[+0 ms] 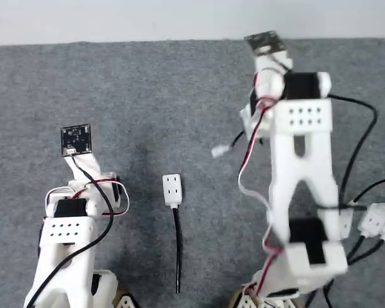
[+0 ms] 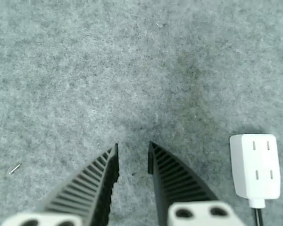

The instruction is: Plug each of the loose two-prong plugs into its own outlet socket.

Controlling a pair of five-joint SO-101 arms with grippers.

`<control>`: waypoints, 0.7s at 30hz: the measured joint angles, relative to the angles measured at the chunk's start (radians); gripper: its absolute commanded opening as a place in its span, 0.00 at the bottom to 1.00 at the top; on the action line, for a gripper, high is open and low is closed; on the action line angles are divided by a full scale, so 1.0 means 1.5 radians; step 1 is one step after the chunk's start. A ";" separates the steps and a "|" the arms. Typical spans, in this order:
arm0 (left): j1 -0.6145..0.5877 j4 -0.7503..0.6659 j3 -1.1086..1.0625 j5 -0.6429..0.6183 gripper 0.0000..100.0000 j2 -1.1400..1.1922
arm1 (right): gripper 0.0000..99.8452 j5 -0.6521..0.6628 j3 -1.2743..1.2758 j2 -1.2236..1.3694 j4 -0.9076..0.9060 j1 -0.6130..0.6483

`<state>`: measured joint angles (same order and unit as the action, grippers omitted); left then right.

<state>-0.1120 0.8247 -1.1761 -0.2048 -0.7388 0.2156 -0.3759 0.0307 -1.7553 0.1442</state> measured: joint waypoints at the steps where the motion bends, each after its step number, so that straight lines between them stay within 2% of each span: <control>1: 0.000 0.000 0.000 0.000 0.10 0.000 | 0.01 0.005 0.025 -0.033 0.000 0.012; 6: 0.000 0.000 0.000 0.000 0.10 0.000 | 0.01 0.010 0.109 -0.159 0.000 0.048; 10: 0.000 0.000 0.000 0.000 0.10 0.000 | 0.01 0.014 0.136 -0.166 0.000 0.049; 15: 0.000 0.000 0.000 0.000 0.10 0.000 | 0.01 0.014 0.113 -0.060 0.000 0.049; 21: 0.000 0.000 0.000 0.000 0.10 0.000 | 0.01 0.010 -0.046 0.132 0.000 0.048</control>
<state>-0.1120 0.8247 -1.1761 -0.2048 -0.7388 0.2309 -0.4450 0.2286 -1.7553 0.2163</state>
